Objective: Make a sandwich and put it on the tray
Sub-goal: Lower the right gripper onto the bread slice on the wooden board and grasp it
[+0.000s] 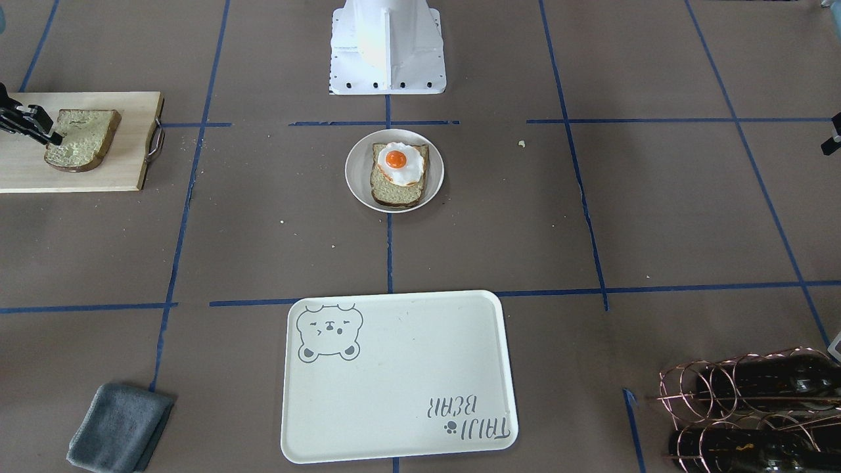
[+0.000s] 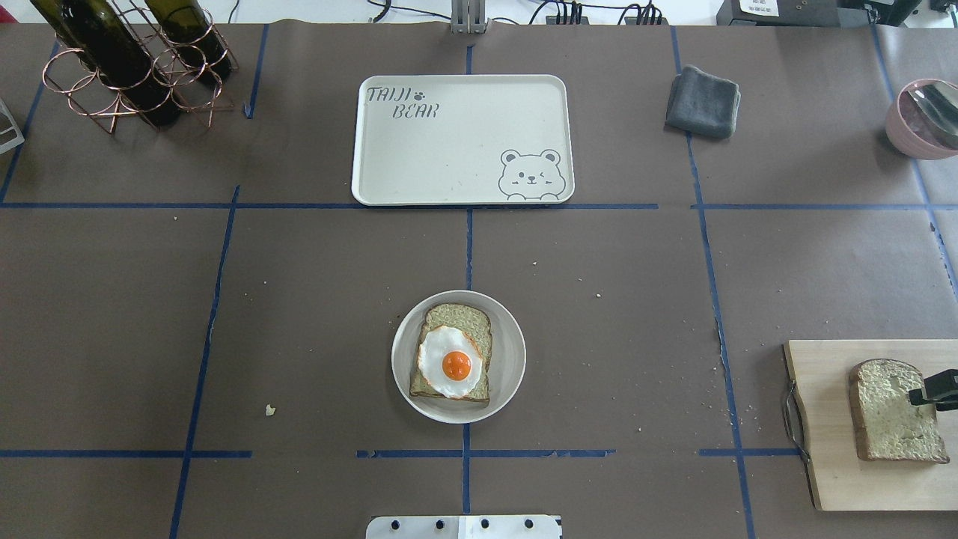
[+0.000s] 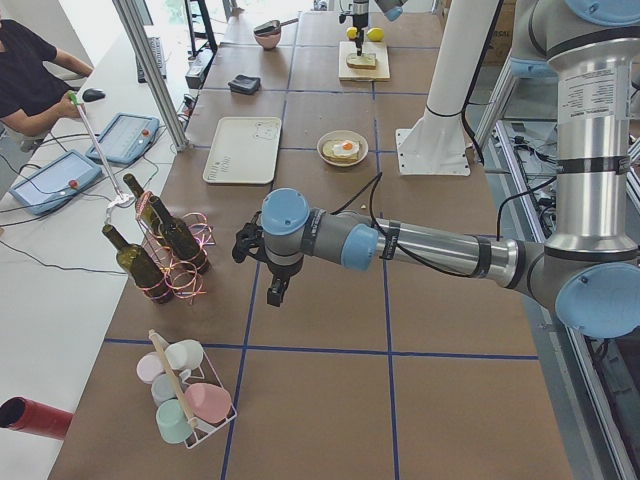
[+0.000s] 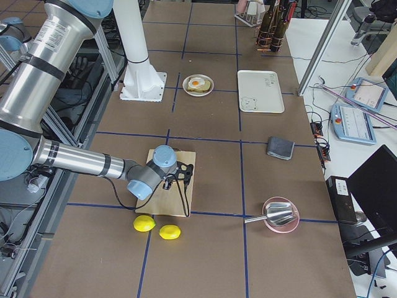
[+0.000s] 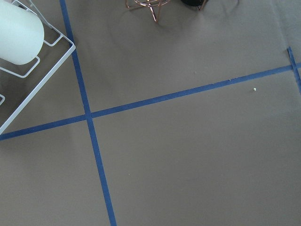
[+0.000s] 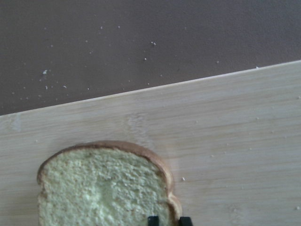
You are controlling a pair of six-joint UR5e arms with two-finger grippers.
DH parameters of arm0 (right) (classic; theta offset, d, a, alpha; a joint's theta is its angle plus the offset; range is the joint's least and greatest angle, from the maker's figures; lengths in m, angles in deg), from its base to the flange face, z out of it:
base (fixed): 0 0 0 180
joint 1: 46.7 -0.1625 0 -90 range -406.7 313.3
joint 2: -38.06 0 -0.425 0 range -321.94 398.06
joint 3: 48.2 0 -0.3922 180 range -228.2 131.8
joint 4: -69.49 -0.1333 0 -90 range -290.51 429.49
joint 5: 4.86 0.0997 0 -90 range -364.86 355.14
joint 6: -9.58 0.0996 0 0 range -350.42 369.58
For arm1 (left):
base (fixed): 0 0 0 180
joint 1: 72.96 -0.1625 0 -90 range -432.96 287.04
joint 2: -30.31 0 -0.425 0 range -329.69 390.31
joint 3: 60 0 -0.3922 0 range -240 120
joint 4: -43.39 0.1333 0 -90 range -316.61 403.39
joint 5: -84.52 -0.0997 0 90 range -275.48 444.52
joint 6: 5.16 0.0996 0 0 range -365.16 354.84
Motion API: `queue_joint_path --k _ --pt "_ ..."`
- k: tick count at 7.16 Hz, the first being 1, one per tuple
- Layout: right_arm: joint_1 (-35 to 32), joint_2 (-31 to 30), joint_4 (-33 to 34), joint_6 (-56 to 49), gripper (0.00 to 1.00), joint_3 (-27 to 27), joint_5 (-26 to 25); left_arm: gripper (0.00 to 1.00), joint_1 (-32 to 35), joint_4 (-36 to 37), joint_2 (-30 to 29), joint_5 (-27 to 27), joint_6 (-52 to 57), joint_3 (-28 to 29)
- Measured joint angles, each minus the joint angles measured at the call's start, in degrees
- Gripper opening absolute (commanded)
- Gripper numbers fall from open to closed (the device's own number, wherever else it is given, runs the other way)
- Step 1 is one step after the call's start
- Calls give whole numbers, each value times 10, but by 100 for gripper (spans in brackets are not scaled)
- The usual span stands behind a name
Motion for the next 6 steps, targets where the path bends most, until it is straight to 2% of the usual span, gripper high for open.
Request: queue_joint_path --k 3,6 --pt "0 -6 -16 0 0 0 12 100 0 0 0 0 0 -1" --pt "-2 -5 -76 19 0 3 32 100 0 0 0 0 0 -3"
